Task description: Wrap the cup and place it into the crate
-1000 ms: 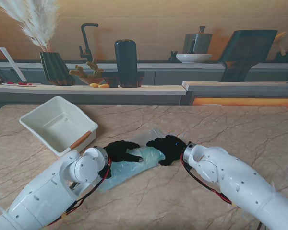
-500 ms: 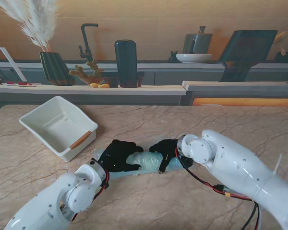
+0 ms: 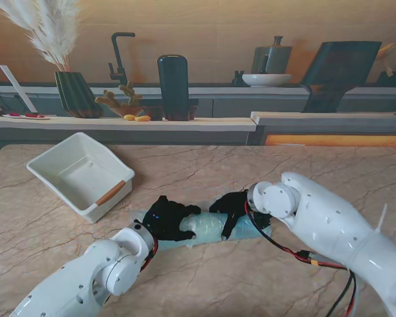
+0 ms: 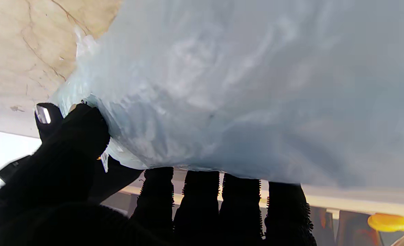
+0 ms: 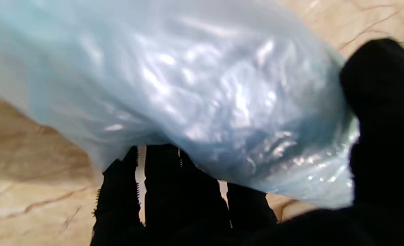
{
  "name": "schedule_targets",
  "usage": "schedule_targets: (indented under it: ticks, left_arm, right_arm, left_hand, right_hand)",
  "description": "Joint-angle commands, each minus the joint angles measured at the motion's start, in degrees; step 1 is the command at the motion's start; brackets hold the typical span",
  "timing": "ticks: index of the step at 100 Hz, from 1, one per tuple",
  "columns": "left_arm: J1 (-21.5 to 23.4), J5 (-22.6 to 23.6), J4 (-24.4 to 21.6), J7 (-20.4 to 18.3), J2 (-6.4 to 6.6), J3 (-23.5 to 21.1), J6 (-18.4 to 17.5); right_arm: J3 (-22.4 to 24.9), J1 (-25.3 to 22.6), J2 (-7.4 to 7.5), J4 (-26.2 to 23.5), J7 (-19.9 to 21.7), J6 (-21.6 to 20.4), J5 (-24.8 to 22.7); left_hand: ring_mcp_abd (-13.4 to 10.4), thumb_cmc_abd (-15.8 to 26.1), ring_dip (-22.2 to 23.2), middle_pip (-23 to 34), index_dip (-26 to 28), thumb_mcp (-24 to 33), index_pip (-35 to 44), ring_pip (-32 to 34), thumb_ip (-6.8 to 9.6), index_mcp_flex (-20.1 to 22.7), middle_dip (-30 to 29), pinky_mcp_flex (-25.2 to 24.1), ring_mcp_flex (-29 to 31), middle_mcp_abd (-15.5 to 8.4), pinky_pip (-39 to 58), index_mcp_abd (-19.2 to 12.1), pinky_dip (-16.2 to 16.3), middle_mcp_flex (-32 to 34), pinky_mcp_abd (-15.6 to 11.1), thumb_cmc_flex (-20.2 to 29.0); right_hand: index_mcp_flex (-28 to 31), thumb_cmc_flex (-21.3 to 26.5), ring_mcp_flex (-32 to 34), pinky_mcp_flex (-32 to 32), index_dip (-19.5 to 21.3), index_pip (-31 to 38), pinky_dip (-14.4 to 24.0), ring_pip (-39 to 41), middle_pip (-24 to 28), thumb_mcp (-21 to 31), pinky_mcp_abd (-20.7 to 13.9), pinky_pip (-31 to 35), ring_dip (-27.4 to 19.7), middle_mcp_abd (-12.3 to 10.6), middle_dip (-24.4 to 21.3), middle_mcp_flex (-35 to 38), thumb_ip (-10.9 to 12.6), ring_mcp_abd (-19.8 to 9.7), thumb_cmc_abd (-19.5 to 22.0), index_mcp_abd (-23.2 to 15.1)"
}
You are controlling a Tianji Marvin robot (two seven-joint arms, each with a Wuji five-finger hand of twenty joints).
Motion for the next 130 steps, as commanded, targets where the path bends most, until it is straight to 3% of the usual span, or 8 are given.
schedule_targets:
  ticks: [1,19,63,78,92,103,115,130]
  left_arm:
    - [0.3,-1.0,3.5,-2.3,0.18,0.6,1.0]
    - [-1.1,-8.0,5.5,-3.7,-0.55,1.3,4.7]
    - [-4.9,-26.4,9.3,-7.9,-2.45,1.6,12.9]
    - [-6.0,-33.5,10.5,-9.2,-3.21,0.9,15.9]
    - [-7.0,-36.6,11.6,-9.5,-3.7,0.8,17.4]
    - [-8.4,-41.1,10.6,-16.3,-2.55,0.5,20.0]
    - [-8.7,-43.3,9.7,-19.1,-1.86,-0.3,20.0]
    - [-5.6,-43.1,6.9,-15.8,-2.47,-3.8,18.6]
  right_arm:
    - [1.1,-4.2,1.43,-0.7,-1.1,0.7,-0.4]
    - [14.2,-14.1,1.22,-6.1,-10.2,-2.3,-9.2]
    - [28.8,-27.7,0.08,-11.6,-41.3,-16.7,-33.1]
    - [26.4,-27.3,1.53,-10.8,-45.2,-15.3,-40.9]
    - [18.2,-23.7,2.2,-7.3,-47.2,-6.5,-43.8]
    - [10.5,-19.1,1.95,-3.8,-46.2,-0.8,-42.4]
    - [3.0,-13.3,0.95,0.9,-44.8,-0.1,-37.2]
    - [-0.7,-10.0,-0.24,3.1,-42.0,0.0,-32.5]
  left_hand:
    - [1.1,-2.9,1.1,2.1,4.0,2.3,17.1,1.6,-0.08,13.4,0.9,0.2,1.2,-0.3,2.1,-6.0,1.3,2.3,0.6,9.8]
    - [1.8,-2.4,1.1,2.4,2.2,-3.7,21.0,3.2,0.96,15.1,1.1,0.1,1.8,0.2,3.0,-6.6,1.4,3.7,1.5,13.6]
    - [3.1,-0.8,1.2,2.0,1.6,-5.7,21.0,3.4,1.74,15.9,1.1,-1.4,0.1,1.2,3.0,-5.6,1.5,2.8,1.5,15.5]
    - [4.0,1.0,1.5,1.7,2.4,-10.2,22.4,3.1,3.28,18.3,1.2,-2.5,-1.1,1.6,2.1,-3.7,1.1,2.5,1.6,18.7]
    - [4.2,1.7,1.4,1.9,1.5,-11.0,26.4,3.1,3.38,20.8,1.2,-2.9,-1.5,1.6,2.0,-2.4,1.1,2.9,1.6,19.9]
    - [4.5,5.1,0.9,0.8,0.2,-16.5,25.6,1.6,4.55,19.4,0.8,-4.3,-3.5,1.9,0.0,-1.9,0.1,1.4,0.4,23.5]
    - [4.3,6.9,0.8,-0.8,1.9,-20.7,15.1,0.5,5.58,14.5,0.3,-5.2,-5.2,2.6,-0.7,0.6,-0.3,-1.3,-0.2,21.4]
    - [4.6,11.3,0.3,-3.4,-0.7,-23.3,3.1,-1.6,6.89,6.5,-0.5,-7.3,-9.2,3.2,-2.4,5.0,-0.8,-8.6,-0.3,13.8]
  right_hand:
    - [0.0,1.3,-3.4,-2.6,-3.1,-3.2,-2.1,-7.9,-12.0,9.8,2.9,-7.2,-3.9,1.5,-8.4,-7.7,2.0,-0.2,11.7,-3.2]
    - [-8.0,-10.1,-9.5,-5.9,-3.5,-9.0,-2.0,-20.7,-20.2,6.2,4.0,-18.4,-9.0,2.0,-12.6,-17.5,-2.1,0.6,16.7,-2.7]
    - [-13.3,-9.2,-10.9,-3.4,-3.1,-4.5,1.4,-23.8,-16.0,7.0,2.3,-21.5,-11.6,1.8,-13.7,-23.6,-1.4,-1.2,14.7,-3.9]
    - [-14.0,-8.7,-13.0,-4.4,-3.7,-4.4,0.9,-24.0,-16.0,7.6,2.9,-22.3,-12.1,1.8,-14.1,-24.9,-1.2,-0.9,14.1,-4.4]
    - [-14.9,-5.8,-15.4,-5.4,-5.7,-5.7,-0.3,-24.8,-14.8,8.6,4.2,-22.8,-13.9,4.0,-14.5,-27.0,-0.4,0.8,13.8,-2.7]
    - [-14.3,-1.9,-14.7,-4.5,-6.4,-5.8,-0.9,-21.6,-12.8,7.7,4.1,-21.3,-13.3,5.2,-14.7,-27.2,1.0,1.0,15.5,-1.6]
    - [-8.2,7.4,-11.3,-1.8,-5.0,-1.0,-1.3,-14.4,-8.2,8.3,2.7,-14.8,-10.6,3.6,-13.6,-23.0,7.7,-0.6,21.6,-4.0]
    - [5.3,13.4,-4.8,0.2,-7.0,13.7,-0.5,-0.7,-1.9,25.2,-0.1,-0.9,-4.4,-0.7,-9.0,-9.5,13.4,-2.2,23.7,-10.4]
